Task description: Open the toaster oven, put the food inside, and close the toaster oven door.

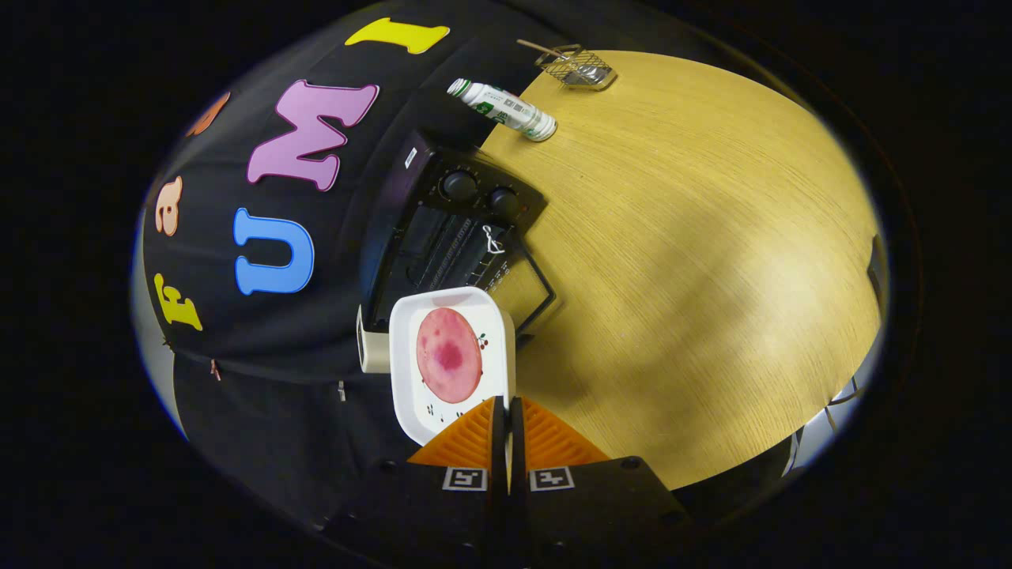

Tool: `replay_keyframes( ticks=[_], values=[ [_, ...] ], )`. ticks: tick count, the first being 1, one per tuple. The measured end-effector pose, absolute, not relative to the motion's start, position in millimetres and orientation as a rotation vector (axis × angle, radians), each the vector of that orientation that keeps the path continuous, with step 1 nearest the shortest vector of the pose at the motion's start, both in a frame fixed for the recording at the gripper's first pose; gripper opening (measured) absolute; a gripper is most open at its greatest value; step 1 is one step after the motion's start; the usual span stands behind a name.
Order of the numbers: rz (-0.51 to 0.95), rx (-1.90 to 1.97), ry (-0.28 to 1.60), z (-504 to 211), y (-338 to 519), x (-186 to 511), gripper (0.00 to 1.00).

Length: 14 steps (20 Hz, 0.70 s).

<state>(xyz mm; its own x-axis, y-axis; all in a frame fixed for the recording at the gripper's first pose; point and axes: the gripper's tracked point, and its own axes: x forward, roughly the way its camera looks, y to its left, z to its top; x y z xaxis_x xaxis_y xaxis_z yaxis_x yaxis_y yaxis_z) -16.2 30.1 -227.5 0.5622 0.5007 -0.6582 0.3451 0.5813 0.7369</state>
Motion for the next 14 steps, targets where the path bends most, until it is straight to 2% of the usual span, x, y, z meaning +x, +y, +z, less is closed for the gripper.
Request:
replay_keyframes(
  ticks=[8, 14],
  values=[
    [0.054, 1.015, 1.046, -270, 78, 49, 0.05],
    [-0.001, 1.084, 0.951, -284, 98, 116, 0.05]
  ],
)
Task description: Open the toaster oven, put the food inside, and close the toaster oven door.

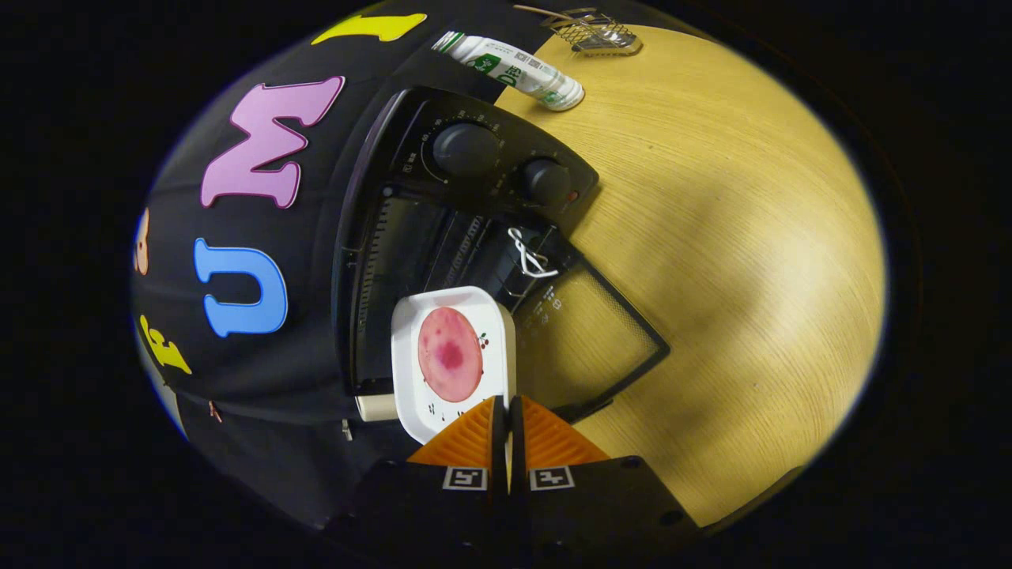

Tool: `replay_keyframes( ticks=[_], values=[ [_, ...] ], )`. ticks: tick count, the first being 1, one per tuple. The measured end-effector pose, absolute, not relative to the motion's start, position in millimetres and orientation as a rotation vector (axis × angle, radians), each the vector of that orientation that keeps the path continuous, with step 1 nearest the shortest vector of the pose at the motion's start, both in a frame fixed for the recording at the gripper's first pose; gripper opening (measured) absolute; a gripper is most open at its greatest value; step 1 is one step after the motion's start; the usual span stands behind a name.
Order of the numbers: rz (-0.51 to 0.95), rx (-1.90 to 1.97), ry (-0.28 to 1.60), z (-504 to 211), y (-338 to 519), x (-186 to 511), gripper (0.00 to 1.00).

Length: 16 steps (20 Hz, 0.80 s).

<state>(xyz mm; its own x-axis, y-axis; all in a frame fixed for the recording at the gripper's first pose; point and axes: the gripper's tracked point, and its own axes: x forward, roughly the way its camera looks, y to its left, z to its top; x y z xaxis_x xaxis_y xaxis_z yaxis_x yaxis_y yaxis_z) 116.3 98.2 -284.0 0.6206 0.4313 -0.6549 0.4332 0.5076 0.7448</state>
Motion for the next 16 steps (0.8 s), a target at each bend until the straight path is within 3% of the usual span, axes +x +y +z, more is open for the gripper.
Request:
replay_keyframes(
  ticks=[6, 16],
  values=[
    [-0.197, 1.226, 0.802, -303, 105, 168, 0.05],
    [-0.252, 1.36, 0.676, -300, 129, 214, 0.05]
  ],
)
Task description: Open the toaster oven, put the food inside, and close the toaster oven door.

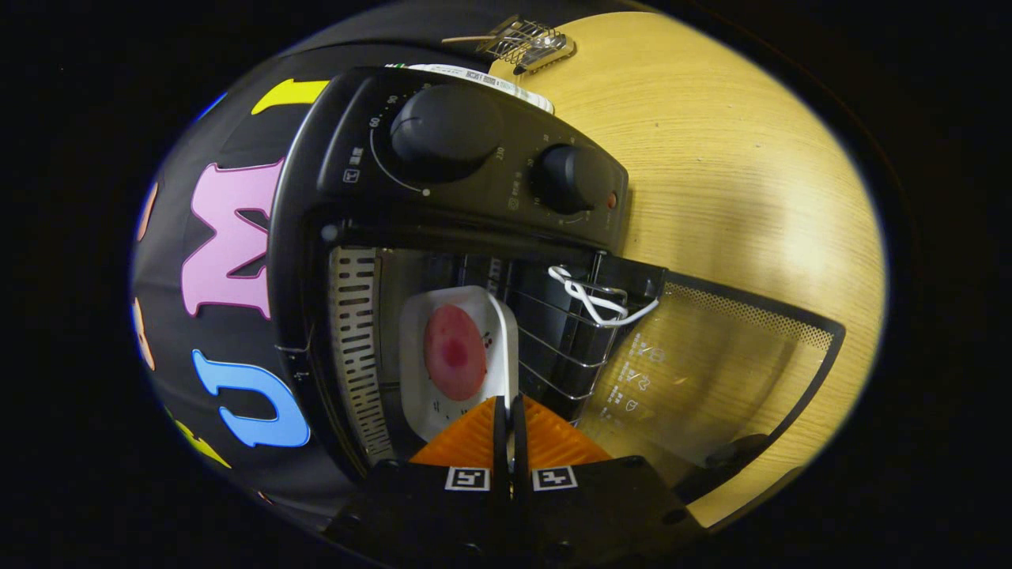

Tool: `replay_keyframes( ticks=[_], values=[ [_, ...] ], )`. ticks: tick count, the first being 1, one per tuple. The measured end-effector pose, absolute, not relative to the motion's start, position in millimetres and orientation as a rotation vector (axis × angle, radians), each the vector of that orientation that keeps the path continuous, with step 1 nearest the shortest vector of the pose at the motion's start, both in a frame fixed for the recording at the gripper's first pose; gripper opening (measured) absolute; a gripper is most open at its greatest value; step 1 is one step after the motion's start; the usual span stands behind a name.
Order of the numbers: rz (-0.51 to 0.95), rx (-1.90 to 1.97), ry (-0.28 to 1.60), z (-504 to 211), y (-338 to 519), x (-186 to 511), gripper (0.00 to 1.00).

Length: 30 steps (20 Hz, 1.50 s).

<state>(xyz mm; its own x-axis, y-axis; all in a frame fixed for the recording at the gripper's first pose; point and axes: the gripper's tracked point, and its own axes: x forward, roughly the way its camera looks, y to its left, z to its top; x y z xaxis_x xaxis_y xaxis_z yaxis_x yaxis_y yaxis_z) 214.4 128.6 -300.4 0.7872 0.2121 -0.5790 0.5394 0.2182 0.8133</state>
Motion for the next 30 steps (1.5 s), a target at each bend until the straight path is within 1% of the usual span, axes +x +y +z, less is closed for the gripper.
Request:
replay_keyframes(
  ticks=[4, 5, 6, 7, 12, 15, 17, 18, 19, 20, 25, 28, 30],
  values=[
    [-0.226, 1.378, 0.682, -299, 137, 220, 0.07],
    [-0.224, 1.383, 0.687, -300, 137, 220, 0.09],
    [-0.217, 1.395, 0.682, -298, 137, 222, 0.09],
    [-0.205, 1.397, 0.684, -299, 140, 223, 0.13],
    [-0.161, 1.397, 0.667, -287, 141, 212, 0.17],
    [-0.115, 1.406, 0.659, -274, 143, 207, 0.83],
    [-0.094, 1.354, 0.689, -271, 148, 193, 0.83],
    [-0.074, 1.332, 0.704, -272, 149, 186, 0.86],
    [-0.06, 1.31, 0.723, -273, 156, 177, 1.0],
    [-0.048, 1.296, 0.727, -268, 153, 168, 0.98],
    [0.002, 1.219, 0.731, -247, 154, 136, 0.98],
    [0.059, 1.103, 0.765, -249, 161, 108, 0.98],
    [0.052, 1.025, 0.749, -251, 155, 97, 0.98]
  ],
)
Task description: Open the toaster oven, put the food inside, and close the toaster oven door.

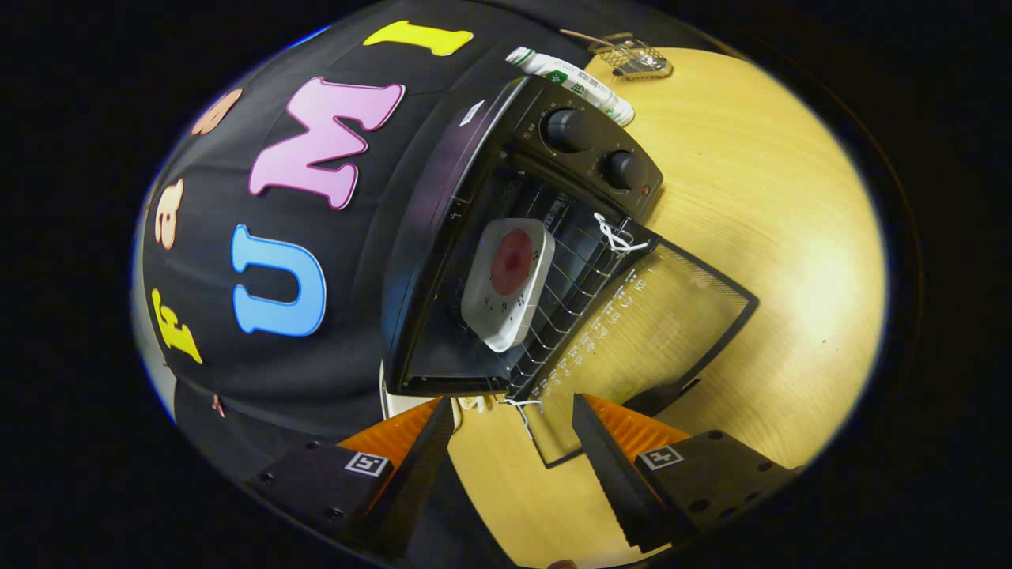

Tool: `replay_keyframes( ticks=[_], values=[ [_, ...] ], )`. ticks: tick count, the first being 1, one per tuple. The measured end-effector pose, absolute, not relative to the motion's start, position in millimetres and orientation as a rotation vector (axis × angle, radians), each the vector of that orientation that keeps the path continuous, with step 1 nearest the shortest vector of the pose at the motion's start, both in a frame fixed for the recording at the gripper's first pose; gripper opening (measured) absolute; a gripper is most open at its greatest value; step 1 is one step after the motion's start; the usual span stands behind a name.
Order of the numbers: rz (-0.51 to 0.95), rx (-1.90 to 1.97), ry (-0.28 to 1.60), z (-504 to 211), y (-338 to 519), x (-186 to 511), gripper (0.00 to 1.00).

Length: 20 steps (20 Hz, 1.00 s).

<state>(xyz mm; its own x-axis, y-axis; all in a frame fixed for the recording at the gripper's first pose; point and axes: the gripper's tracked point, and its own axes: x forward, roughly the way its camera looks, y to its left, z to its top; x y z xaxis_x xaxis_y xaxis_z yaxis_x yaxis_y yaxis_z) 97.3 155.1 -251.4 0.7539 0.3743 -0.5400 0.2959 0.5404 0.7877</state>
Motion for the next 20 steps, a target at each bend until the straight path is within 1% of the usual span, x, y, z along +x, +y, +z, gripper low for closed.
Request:
replay_keyframes(
  ticks=[3, 9, 16, 19, 20],
  values=[
    [0.059, 0.928, 0.661, -240, 148, 92, 0.98],
    [0.072, 0.618, 0.633, -247, 147, 72, 0.98],
    [0.096, 0.136, 0.664, -277, 147, 48, 0.99],
    [0.074, 0.056, 0.718, -303, 141, 40, 0.99],
    [0.065, 0.037, 0.75, -311, 139, 26, 0.99]
  ],
)
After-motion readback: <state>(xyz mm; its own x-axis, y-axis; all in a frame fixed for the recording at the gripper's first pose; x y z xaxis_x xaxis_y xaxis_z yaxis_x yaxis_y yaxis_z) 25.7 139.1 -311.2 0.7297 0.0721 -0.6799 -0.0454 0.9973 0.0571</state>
